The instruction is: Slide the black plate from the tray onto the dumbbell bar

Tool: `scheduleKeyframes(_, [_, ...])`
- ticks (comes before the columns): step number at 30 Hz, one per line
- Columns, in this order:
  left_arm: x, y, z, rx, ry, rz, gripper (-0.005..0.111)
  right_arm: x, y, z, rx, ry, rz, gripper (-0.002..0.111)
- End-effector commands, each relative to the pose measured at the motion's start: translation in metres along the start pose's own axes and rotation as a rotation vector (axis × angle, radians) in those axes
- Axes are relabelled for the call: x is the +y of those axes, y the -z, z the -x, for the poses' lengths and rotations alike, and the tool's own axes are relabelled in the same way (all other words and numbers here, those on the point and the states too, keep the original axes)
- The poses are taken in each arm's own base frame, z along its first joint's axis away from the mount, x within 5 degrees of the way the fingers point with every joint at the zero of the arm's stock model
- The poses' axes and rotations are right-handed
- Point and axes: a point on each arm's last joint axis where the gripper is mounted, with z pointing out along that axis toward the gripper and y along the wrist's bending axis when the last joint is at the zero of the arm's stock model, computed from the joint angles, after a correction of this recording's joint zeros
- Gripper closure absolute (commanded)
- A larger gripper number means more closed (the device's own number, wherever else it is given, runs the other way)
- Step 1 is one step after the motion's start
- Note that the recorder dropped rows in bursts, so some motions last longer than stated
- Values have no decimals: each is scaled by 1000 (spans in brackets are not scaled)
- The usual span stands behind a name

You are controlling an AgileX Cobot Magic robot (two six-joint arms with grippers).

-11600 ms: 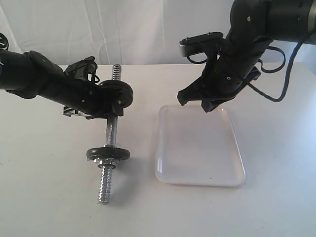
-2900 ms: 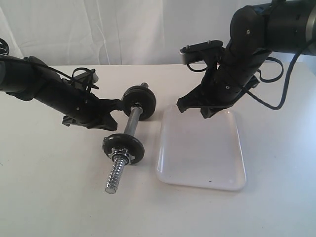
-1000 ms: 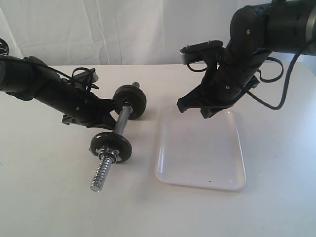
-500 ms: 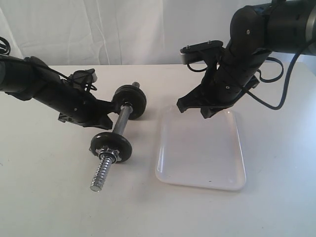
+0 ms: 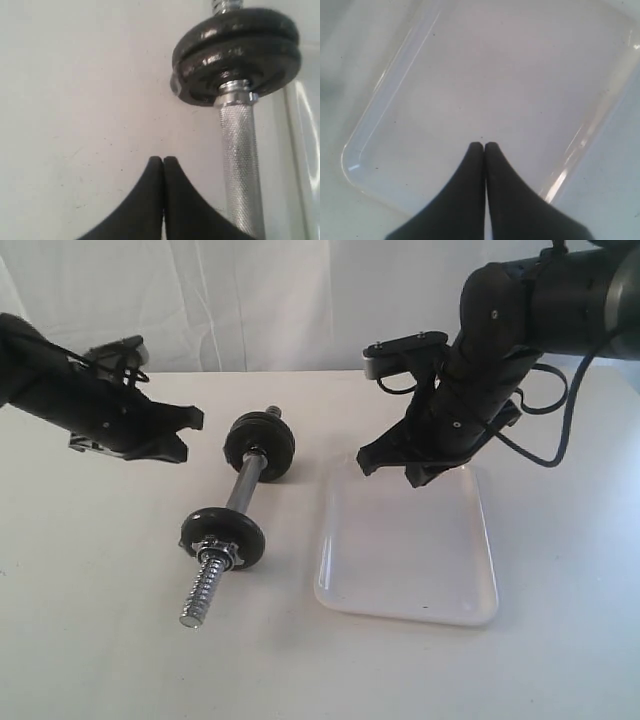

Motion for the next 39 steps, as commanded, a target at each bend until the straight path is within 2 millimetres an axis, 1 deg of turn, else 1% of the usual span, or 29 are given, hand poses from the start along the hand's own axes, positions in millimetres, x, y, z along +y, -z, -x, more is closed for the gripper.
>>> scheduleKeyframes(1, [-13,45,-1,-80,-15,-8,107,-2,-9,1,-7,-7,-1,108])
scheduleKeyframes(3, [-19,61,-6,-111,-4,-17,107,-2,-8,3,-25,-7,-2,108])
scheduleKeyframes(7, [-25,93,-26,-199,-11,3,107,-2,9,3,-58,-6,-3,108])
scheduleKeyframes(9, [-25,106,-39,-228,-31,21,107,-2,23,3,-90,-6,-4,108])
scheduleKeyframes(10, [-25,109,-47,-226,-37,25,107,-2,28,3,-104,-5,-4,108])
scheduleKeyframes(13, [-26,123,-67,-236,-45,27,107,-1,54,2,-156,-4,-6,108])
scheduleKeyframes(16, [-28,137,-86,-253,-53,23,107,0,79,-8,-209,-10,-7,108])
scheduleKeyframes(19, [-29,149,-108,-261,-70,16,107,2,105,-26,-282,-27,11,108])
scheduleKeyframes(20, [-30,154,-116,-270,-76,13,107,3,115,-35,-318,-32,16,108])
scheduleKeyframes(24, [-32,172,-145,-320,-94,2,107,5,147,-65,-424,-53,18,108])
scheduleKeyframes(26, [-34,182,-157,-356,-101,-12,107,6,161,-81,-465,-65,21,108])
scheduleKeyframes(29, [-37,194,-175,-391,-123,-34,107,6,178,-101,-520,-65,18,108])
scheduleKeyframes(32, [-40,202,-191,-419,-144,-59,107,7,191,-119,-567,-66,19,108])
scheduleKeyframes(36, [-44,214,-208,-454,-183,-96,107,8,202,-142,-617,-89,27,108])
scheduleKeyframes(39, [-49,224,-217,-491,-208,-126,107,9,206,-155,-640,-105,32,108])
